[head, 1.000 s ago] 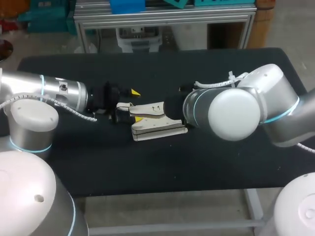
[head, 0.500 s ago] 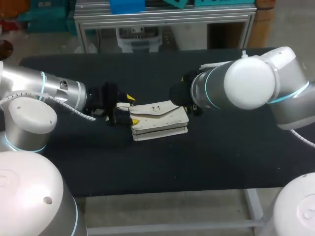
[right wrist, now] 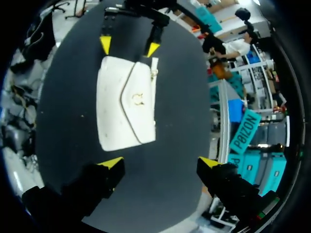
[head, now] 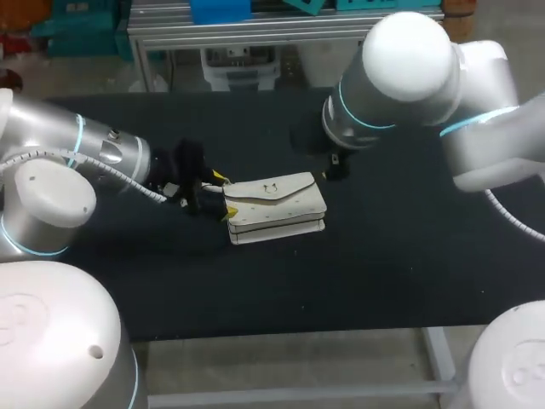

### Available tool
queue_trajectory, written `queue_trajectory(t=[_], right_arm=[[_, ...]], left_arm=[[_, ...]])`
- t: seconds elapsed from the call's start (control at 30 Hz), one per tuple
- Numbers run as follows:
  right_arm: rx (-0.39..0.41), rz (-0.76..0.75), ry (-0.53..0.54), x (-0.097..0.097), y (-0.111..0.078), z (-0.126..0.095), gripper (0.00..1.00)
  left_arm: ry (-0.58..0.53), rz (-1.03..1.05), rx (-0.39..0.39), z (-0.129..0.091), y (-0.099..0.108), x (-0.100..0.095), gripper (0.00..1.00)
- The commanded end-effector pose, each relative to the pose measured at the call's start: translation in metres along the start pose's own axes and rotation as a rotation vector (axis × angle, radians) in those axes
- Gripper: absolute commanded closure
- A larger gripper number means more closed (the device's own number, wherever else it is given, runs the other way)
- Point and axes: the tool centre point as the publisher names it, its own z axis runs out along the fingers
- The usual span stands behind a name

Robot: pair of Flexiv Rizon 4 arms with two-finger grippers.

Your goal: Pick up the bag, open it, inspect its contents, close it, and place it on the opposite side

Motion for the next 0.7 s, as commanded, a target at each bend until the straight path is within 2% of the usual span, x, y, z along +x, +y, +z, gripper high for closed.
queue_trajectory(t=[0.03, 0.1, 0.13, 0.17, 0.7], right_arm=[[0.008, 0.079, 0.15, -0.0028, 0.0003, -0.0085, 0.0], [-0.01, 0.135, 0.177, -0.0013, -0.0011, -0.0092, 0.0], [-0.078, 0.201, 0.221, 0.0002, -0.0026, -0.01, 0.0], [-0.097, 0.207, 0.23, 0.0024, -0.0031, -0.0124, 0.0], [-0.097, 0.207, 0.23, 0.0024, -0.0031, -0.0124, 0.0]], left_arm=[[0.01, -0.067, -0.043, 0.0039, -0.0006, -0.0056, 0.0], [0.011, -0.126, -0.048, 0.0048, 0.0006, -0.0067, 0.0], [0.007, -0.158, -0.06, 0.0045, 0.0009, -0.0074, 0.0], [0.007, -0.158, -0.06, 0.0045, 0.0009, -0.0074, 0.0], [0.007, -0.158, -0.06, 0.0045, 0.0009, -0.0074, 0.0]])
